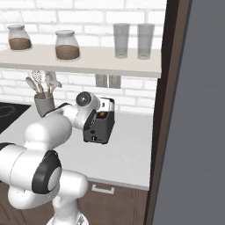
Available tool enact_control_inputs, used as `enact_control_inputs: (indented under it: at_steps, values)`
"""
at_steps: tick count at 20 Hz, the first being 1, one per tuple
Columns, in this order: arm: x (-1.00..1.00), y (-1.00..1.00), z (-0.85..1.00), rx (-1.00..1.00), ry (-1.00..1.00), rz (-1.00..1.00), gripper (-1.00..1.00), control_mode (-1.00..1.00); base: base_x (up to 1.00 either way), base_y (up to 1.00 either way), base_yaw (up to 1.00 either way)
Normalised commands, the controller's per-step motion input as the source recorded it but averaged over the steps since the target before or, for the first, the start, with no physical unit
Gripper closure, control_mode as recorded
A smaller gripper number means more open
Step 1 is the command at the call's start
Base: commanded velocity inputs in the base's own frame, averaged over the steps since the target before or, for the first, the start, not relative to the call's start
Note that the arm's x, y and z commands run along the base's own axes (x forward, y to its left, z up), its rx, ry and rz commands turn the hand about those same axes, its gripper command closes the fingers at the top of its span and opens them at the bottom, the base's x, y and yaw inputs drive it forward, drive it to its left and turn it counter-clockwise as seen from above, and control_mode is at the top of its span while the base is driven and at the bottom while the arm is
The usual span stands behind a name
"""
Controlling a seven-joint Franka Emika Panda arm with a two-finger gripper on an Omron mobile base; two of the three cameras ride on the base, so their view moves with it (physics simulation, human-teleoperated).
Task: Start the toaster. Once the lever pops up, take the bread to the plate on the dining counter.
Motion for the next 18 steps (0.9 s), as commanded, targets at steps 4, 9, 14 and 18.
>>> enact_control_inputs:
  at_steps: [4,9,14,18]
  values:
    - [0.0,0.0,0.0,0.0,0.0,0.0,-1.0,-1.0,0.0,0.0,0.0]
    - [0.0,0.0,0.0,0.0,0.0,0.0,-1.0,-1.0,0.0,0.0,0.0]
    - [0.0,0.0,0.0,0.0,0.0,0.0,-1.0,-1.0,0.0,0.0,0.0]
    - [0.0,0.0,0.0,0.0,0.0,0.0,-1.0,-1.0,0.0,0.0,0.0]
